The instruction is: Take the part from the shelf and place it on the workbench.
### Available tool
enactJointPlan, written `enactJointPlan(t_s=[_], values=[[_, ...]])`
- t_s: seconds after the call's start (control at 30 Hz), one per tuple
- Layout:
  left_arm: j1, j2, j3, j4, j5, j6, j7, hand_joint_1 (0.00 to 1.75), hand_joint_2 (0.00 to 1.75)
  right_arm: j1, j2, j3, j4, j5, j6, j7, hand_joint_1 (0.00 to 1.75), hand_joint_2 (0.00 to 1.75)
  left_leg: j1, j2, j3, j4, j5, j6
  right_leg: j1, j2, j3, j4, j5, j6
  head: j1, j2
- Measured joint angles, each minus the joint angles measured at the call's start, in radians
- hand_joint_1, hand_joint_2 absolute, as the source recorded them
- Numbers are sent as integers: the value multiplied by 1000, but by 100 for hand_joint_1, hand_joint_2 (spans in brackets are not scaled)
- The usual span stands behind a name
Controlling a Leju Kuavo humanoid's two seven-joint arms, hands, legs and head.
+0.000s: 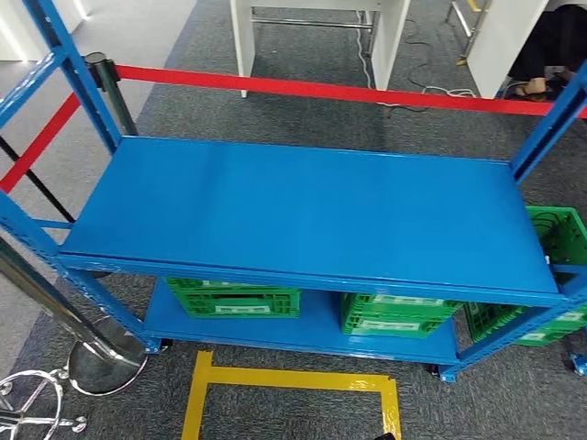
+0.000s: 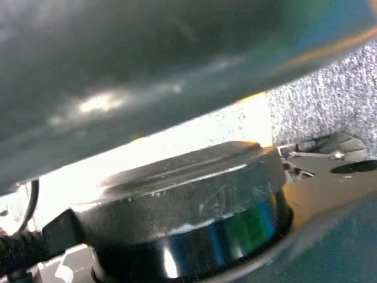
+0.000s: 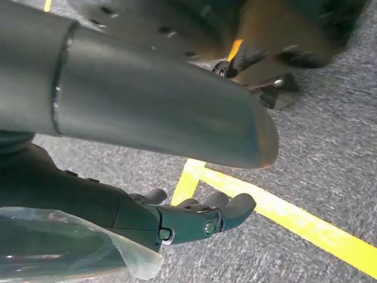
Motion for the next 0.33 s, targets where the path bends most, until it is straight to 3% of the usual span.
enactJointPlan(t_s=[0.07, 0.1, 0.13, 0.2, 0.23, 0.27, 0.33], values=[[-2, -1, 0, 0, -1, 4, 0, 0, 175, 3, 0, -2, 0, -13, -1, 22, 0, 87, -1, -17, 1, 0, -2, 4, 0, 24, -78, 127, -40, 1, 5, 0], [-2, -1, 0, 0, -2, 3, 4, 0, 175, 5, 0, -4, 0, -19, 0, 33, 0, 131, -2, -24, 3, 0, -4, 5, 0, 26, -101, 150, -32, 0, 6, 0], [-2, -1, -1, 0, -3, 0, 10, 0, 175, 7, 0, -7, 0, -24, 2, 44, 0, 175, -2, -31, 7, 1, -7, 5, -1, 26, -107, 134, -3, 0, 7, 0], [-1, -2, -3, 0, -3, -12, 30, 0, 175, 8, 0, -11, 0, -32, 12, 60, 0, 175, -2, -40, 15, 4, -15, 1, -7, 26, -69, 10, 87, 11, 9, 0], [-1, 0, -4, 0, 0, -20, 41, 0, 175, 7, 2, -13, 1, -34, 20, 62, 0, 175, -5, -44, 17, 10, -22, -1, -11, 30, -45, -51, 119, 19, 12, 0], [-2, 1, -5, 0, 3, -28, 50, 0, 175, 6, 3, -15, 2, -35, 26, 62, 0, 175, -9, -46, 17, 15, -27, -3, -14, 32, -27, -92, 135, 17, 13, 0], [-2, 5, -6, 0, 9, -36, 58, 0, 175, 5, 6, -18, 4, -37, 32, 60, 0, 175, -15, -49, 14, 23, -32, -4, -15, 38, -17, -109, 137, 6, 14, 0]])
